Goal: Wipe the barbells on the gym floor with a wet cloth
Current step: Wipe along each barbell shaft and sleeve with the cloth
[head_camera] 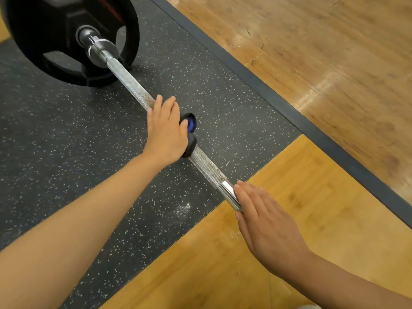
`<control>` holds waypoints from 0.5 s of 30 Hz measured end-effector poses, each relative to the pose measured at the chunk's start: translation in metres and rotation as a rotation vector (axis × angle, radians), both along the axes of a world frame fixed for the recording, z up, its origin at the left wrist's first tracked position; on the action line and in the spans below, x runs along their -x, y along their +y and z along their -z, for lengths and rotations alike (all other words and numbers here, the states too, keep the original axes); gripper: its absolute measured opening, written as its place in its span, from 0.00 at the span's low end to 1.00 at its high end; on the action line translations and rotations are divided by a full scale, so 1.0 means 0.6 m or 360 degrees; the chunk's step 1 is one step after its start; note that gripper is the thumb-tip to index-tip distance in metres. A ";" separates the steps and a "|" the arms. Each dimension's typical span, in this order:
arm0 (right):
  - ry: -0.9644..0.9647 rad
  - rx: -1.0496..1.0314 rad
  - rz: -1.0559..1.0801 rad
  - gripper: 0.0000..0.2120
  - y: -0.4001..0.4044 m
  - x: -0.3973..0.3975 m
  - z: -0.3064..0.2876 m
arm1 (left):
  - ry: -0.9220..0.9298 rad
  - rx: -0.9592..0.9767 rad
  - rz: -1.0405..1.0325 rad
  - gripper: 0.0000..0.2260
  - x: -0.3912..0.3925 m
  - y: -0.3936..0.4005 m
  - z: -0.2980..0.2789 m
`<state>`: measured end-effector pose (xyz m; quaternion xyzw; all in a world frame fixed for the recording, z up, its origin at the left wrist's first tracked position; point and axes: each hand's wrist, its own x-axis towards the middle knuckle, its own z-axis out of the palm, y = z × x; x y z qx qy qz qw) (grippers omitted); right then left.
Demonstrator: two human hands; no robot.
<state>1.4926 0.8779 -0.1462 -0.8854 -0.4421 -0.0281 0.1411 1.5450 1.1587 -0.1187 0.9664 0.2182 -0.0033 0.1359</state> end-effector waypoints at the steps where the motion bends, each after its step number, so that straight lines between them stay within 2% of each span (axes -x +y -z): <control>1: -0.0004 -0.0006 -0.0001 0.21 0.001 0.001 0.000 | 0.0001 0.0008 0.0046 0.24 0.003 0.006 0.002; 5: -0.0033 -0.0001 -0.0009 0.22 0.002 0.004 -0.001 | 0.0048 -0.0148 -0.0202 0.26 -0.047 0.062 0.001; 10: -0.0006 0.0031 -0.0006 0.21 0.005 0.003 -0.001 | 0.0091 -0.0163 -0.0565 0.29 -0.109 0.101 -0.008; 15: -0.0004 0.0029 -0.0003 0.22 0.001 -0.001 -0.001 | 0.0052 -0.0135 -0.0585 0.27 -0.103 0.083 -0.017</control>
